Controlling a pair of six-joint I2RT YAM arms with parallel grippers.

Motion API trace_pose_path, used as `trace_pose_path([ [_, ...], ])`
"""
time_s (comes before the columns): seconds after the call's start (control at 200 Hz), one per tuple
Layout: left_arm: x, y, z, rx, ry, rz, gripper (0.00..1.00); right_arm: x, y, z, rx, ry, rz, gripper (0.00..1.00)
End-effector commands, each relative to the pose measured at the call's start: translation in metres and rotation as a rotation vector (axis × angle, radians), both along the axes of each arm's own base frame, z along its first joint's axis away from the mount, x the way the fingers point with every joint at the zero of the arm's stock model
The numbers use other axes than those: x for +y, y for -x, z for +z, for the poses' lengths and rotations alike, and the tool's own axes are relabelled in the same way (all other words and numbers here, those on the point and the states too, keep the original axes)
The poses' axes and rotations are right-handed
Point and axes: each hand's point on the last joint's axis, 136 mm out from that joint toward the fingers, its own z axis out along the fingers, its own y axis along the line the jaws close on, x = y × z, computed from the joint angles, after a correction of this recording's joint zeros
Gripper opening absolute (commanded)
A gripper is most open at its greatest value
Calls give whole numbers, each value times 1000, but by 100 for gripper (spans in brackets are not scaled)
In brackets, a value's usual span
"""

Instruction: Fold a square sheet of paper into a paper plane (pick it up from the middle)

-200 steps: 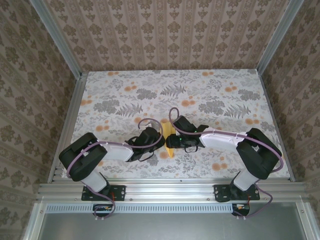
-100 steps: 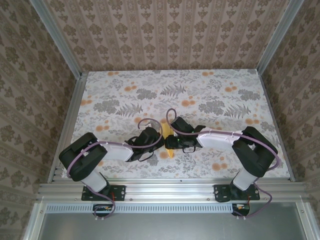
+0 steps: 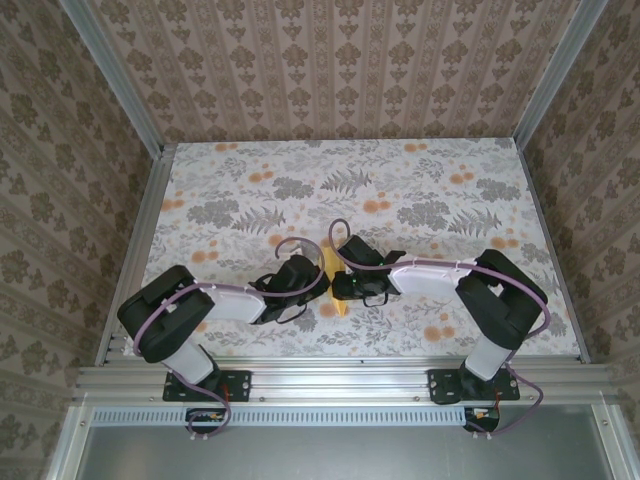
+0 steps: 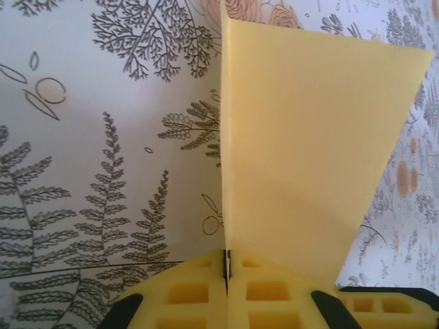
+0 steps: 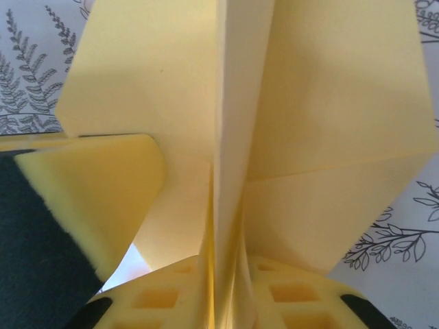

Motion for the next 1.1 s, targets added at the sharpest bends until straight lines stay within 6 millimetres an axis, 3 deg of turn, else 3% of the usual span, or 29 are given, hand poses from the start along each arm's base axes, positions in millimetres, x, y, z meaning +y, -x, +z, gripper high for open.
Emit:
trace_pose_path([
  [0.0, -4, 0, 17, -42, 44, -20, 12, -3, -4, -1, -13, 51, -12, 16],
  [0.26, 19, -4, 28, -60, 34, 25, 28, -5, -6, 0, -17, 87, -10, 14],
  [0.55, 90, 3, 30, -29, -121, 179, 50, -5, -12, -7, -27, 192, -20, 23],
  [0.855, 152, 26, 30, 1, -216, 296, 55, -1, -17, -11, -48, 278, -16, 23],
  [0.99, 169, 34, 29, 6, -225, 319, 55, -1, -19, -12, -51, 296, -17, 14],
  [1.095, 179, 38, 29, 13, -234, 325, 56, -2, -25, 0, -90, 302, -16, 8],
])
